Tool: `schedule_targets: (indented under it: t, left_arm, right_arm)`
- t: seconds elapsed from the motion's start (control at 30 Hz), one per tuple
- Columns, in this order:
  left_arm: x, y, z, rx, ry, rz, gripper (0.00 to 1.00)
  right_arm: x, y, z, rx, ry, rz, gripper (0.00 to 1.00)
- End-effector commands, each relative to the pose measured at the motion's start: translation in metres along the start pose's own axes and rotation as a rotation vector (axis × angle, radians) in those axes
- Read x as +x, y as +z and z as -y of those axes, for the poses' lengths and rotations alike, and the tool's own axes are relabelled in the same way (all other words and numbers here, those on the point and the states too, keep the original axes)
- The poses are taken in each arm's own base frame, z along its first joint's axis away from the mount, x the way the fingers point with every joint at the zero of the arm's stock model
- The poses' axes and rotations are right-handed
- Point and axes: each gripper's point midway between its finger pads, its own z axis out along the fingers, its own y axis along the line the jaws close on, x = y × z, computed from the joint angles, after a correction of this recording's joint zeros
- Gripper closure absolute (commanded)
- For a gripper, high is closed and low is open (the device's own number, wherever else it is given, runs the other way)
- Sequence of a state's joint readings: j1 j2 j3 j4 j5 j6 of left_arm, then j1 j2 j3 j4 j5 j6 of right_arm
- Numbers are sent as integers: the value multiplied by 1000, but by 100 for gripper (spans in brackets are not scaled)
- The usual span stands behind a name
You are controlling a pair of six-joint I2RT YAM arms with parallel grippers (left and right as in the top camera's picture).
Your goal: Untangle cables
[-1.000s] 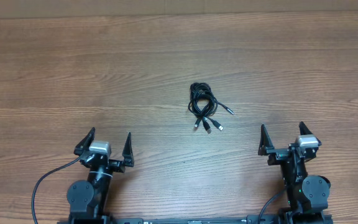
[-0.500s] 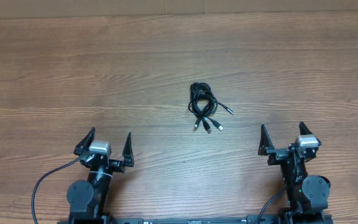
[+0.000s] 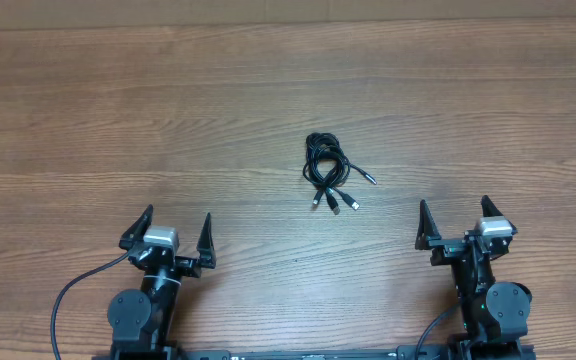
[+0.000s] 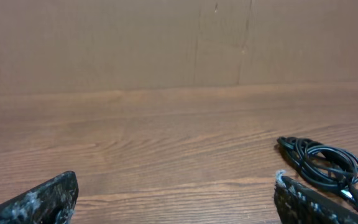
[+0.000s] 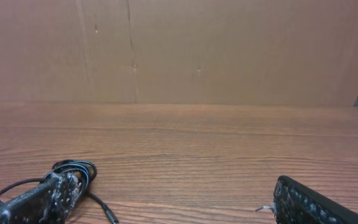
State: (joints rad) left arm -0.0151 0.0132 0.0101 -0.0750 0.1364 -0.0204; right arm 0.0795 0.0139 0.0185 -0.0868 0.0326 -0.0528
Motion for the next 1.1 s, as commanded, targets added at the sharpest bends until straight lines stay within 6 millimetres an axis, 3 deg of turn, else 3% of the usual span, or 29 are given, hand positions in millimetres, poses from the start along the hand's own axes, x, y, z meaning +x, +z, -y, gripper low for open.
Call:
schedule_targets:
  t: [0.0, 0.27, 0.47, 0.8, 1.07]
  left_arm:
    - [-5, -4, 2, 7, -7, -14, 0]
    - [-40, -16, 19, 90, -21, -101, 0]
    - [-69, -8, 23, 117, -38, -208, 0]
    - [-86, 34, 42, 248, -74, -482, 0]
    - [-93, 82, 86, 347, -21, -647, 0]
  right_arm:
    - [2, 0, 1, 3, -1, 5, 0]
    - [2, 0, 1, 3, -1, 5, 0]
    - [2, 0, 1, 3, -1, 5, 0]
    - [2, 0, 1, 2, -1, 5, 0]
    - [2, 0, 1, 3, -1, 5, 0]
